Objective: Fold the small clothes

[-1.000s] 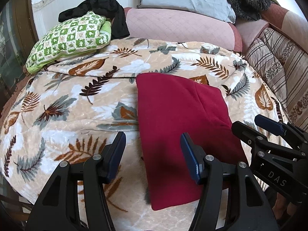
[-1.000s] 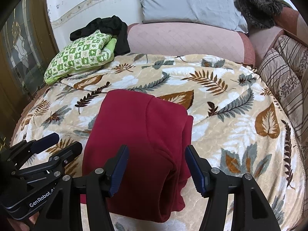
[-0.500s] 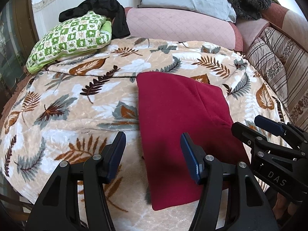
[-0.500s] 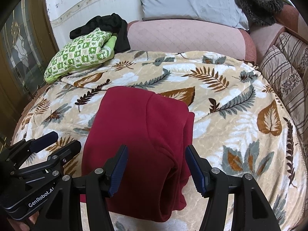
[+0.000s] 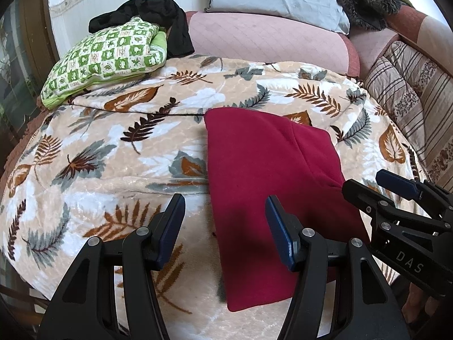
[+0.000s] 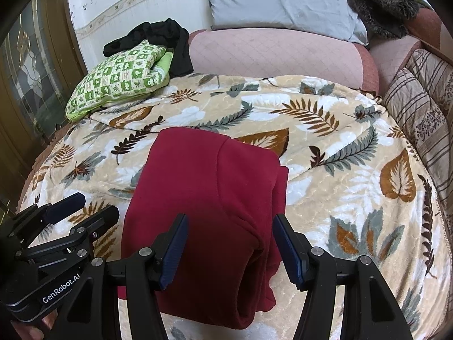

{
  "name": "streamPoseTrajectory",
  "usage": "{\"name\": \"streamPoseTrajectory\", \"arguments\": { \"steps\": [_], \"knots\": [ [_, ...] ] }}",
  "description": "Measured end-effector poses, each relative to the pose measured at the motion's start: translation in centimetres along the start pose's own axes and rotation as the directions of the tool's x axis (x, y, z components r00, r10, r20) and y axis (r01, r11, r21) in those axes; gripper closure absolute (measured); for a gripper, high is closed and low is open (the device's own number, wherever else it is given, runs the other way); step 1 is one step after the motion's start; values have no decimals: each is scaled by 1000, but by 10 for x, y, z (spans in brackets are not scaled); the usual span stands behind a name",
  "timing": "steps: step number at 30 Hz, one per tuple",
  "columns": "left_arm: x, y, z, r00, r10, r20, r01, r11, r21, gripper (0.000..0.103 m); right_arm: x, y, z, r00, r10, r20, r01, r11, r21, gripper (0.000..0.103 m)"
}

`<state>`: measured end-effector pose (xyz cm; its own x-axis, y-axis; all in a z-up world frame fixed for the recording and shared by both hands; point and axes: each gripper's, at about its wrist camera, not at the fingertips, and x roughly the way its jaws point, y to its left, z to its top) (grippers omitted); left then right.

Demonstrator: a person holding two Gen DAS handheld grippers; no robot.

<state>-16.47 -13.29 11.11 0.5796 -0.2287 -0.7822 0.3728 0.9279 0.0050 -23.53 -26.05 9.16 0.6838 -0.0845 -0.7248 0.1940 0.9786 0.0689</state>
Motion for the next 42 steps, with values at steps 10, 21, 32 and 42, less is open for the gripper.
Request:
{"name": "streamPoseTrajectory", "arguments": {
  "steps": [10, 21, 32, 42],
  "knots": [
    [1, 6, 3, 1000, 11, 0, -11, 1000, -2, 44, 2, 2, 4, 1000, 6, -5, -6, 1000, -7, 43],
    [1, 4, 1, 1000, 11, -1, -11, 1000, -1, 44, 4, 1, 3, 1000, 4, -13, -4, 1000, -6, 43],
    [1, 4, 1, 1000, 12, 0, -12, 1000, -2, 44, 7, -1, 0, 1000, 7, -18, -7, 1000, -1, 43],
    [1, 2, 1, 1000, 14, -1, -14, 1000, -2, 44, 7, -2, 0, 1000, 8, -20, -8, 1000, -2, 43]
  ]
}}
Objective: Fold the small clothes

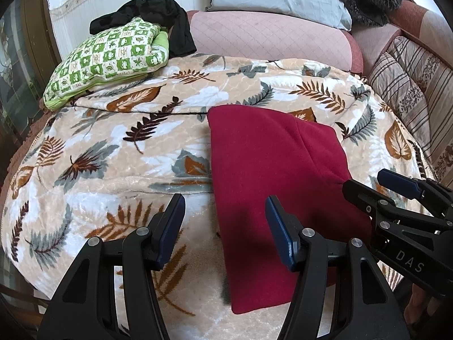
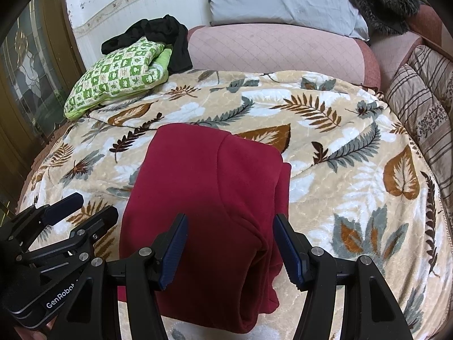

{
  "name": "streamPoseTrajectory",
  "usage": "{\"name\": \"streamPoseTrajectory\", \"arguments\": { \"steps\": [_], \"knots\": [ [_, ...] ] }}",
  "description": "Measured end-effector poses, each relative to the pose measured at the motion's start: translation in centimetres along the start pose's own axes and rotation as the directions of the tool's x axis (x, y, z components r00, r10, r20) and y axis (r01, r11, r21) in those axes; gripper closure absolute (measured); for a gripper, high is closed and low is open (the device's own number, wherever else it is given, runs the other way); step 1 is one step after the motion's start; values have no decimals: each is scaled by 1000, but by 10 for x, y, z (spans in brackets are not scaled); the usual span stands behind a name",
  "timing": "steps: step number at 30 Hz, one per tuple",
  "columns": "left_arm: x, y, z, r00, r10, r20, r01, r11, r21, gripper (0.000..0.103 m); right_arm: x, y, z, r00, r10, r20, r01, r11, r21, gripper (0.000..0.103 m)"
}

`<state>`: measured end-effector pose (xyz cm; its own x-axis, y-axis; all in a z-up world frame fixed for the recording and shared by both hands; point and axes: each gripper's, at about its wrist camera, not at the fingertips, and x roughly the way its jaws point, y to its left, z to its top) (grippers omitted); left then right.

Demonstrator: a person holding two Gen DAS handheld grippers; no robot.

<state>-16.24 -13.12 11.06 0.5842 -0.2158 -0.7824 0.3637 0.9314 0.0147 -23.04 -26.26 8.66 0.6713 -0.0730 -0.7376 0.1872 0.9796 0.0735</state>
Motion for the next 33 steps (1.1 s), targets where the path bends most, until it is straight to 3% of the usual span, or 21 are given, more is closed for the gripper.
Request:
{"name": "streamPoseTrajectory", "arguments": {
  "steps": [33],
  "knots": [
    [5, 4, 1, 1000, 2, 0, -2, 1000, 0, 44, 9, 8, -4, 1000, 9, -17, -9, 1000, -3, 43]
  ]
}}
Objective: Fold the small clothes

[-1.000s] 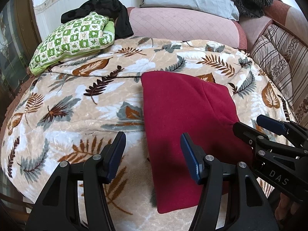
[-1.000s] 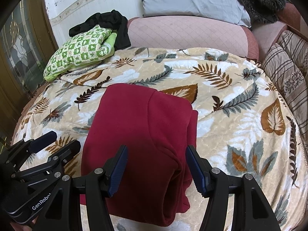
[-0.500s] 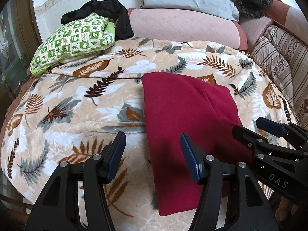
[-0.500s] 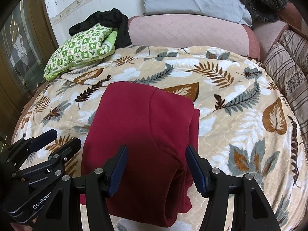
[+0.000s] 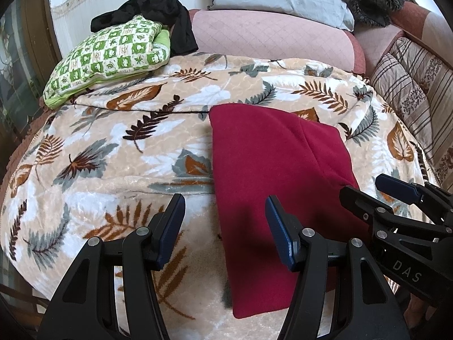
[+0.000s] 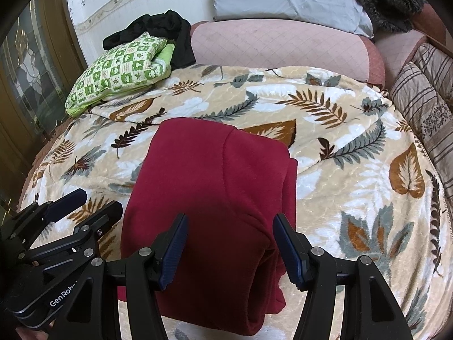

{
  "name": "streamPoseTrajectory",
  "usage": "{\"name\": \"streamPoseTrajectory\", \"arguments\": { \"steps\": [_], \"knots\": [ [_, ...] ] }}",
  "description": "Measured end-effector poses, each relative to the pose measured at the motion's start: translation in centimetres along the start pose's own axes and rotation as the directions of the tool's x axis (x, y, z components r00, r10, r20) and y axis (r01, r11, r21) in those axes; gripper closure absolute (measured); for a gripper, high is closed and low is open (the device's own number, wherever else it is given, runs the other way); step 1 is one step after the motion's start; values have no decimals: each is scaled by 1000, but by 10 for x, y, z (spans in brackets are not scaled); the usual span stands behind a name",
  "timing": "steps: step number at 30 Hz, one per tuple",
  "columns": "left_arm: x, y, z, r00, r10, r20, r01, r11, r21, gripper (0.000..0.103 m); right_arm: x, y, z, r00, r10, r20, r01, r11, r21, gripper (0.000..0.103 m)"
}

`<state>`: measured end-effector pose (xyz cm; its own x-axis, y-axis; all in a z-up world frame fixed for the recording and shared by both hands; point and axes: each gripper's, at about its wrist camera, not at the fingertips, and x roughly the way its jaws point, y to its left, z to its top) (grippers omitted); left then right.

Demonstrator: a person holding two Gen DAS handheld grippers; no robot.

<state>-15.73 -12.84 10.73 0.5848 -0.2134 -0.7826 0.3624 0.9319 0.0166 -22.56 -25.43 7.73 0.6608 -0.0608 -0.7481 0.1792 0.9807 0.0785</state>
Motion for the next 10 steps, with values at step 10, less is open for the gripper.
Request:
{"name": "streamPoseTrajectory", "arguments": {
  "steps": [10],
  "knots": [
    [-1, -2, -1, 1000, 2, 0, -2, 1000, 1, 44, 0, 0, 1, 1000, 3, -5, -3, 1000, -3, 43]
  ]
}}
